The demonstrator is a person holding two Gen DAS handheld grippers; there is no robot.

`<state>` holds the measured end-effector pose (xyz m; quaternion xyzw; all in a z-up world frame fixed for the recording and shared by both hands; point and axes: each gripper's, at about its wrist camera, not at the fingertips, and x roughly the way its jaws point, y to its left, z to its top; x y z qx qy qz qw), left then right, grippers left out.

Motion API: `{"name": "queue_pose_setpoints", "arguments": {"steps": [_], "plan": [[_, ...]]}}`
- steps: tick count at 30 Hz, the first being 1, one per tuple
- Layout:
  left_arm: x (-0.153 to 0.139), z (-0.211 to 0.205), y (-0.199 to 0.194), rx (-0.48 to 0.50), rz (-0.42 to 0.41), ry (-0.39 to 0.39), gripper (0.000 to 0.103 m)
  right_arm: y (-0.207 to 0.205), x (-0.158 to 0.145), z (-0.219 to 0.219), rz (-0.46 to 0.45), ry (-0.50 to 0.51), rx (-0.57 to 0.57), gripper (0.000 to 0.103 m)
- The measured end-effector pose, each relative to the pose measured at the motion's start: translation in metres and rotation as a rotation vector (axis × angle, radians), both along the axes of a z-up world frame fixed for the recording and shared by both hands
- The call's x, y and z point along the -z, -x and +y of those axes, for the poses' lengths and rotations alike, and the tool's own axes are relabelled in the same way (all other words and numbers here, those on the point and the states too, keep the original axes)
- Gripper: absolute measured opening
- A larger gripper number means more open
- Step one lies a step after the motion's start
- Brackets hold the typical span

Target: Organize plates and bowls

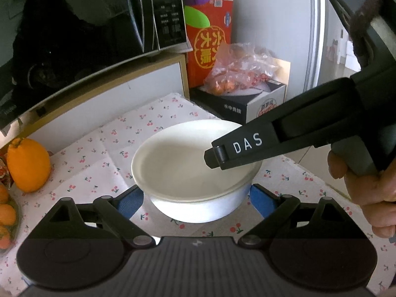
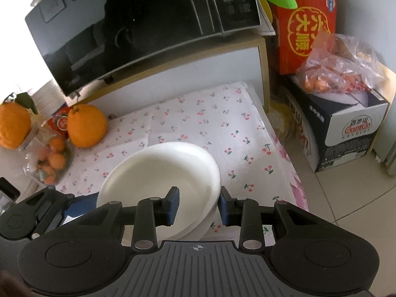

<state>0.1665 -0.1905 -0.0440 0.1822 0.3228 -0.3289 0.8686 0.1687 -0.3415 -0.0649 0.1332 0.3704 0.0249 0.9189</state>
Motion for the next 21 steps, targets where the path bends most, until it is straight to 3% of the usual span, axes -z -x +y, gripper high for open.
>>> {"name": "queue_pose_setpoints", "arguments": {"steps": [21], "plan": [[-0.032,0.056,0.027,-0.049,-0.028,0.014,0.092,0.031,-0.032,0.058,-0.035,0.014,-0.171,0.032]]}}
